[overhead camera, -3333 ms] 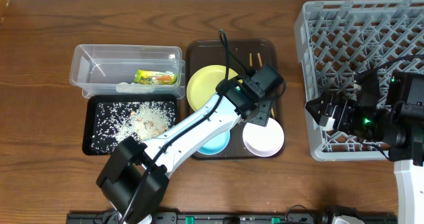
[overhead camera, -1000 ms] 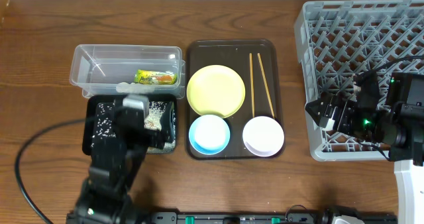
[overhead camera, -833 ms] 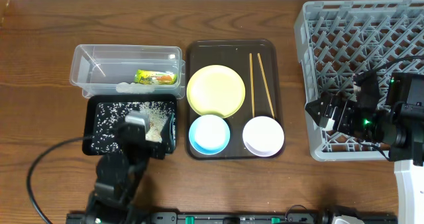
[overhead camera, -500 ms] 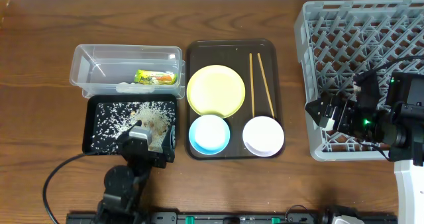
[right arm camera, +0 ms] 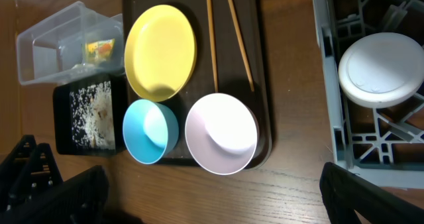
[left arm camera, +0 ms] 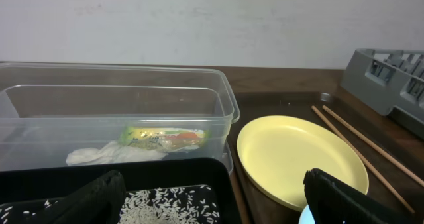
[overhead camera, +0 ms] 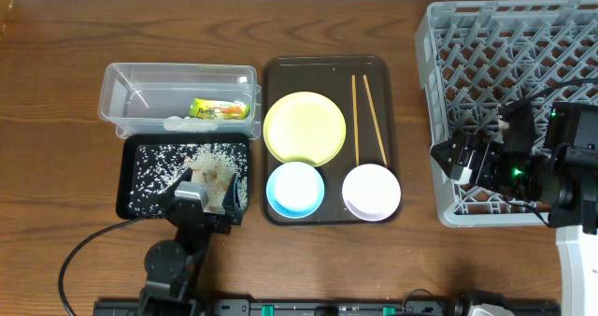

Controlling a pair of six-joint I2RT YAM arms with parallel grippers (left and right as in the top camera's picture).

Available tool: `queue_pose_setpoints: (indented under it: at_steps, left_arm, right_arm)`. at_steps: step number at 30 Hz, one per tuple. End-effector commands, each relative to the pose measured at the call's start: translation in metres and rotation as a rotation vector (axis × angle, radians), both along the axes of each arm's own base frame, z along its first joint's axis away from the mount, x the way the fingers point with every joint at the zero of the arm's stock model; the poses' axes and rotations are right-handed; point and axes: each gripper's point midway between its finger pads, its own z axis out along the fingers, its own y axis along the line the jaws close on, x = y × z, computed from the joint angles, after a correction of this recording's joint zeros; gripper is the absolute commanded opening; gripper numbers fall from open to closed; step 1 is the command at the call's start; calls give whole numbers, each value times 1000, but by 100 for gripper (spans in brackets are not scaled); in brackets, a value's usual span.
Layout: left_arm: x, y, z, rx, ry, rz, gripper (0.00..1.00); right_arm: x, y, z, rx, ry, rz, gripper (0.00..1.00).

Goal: Sort waste into correct bins and load items into the dishwasher rack

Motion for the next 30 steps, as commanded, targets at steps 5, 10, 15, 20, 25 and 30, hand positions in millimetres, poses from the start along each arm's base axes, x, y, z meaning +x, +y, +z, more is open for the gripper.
queue_pose_setpoints:
  at_steps: [5, 10, 15, 20, 25, 30]
  left_arm:
    - [0, 1, -15, 15, 32, 1, 89]
    - [0, 1, -15, 15, 32, 1, 88]
    - [0, 1, -15, 15, 32, 1, 89]
    - [0, 1, -15, 15, 32, 1, 89]
    - [0, 1, -15, 15, 32, 1, 89]
    - [0, 1, -15, 15, 32, 1, 89]
  right_arm:
    - [1, 2, 6, 0, -17, 5, 99]
    - [1, 2, 6, 0, -17, 5, 99]
    - [1, 3, 6, 9, -14, 2, 99]
    - [16, 10, 22, 177, 5, -152, 99]
    - [29, 35, 41, 164, -159, 48, 96]
    - [33, 64, 0, -123, -109, 155, 88]
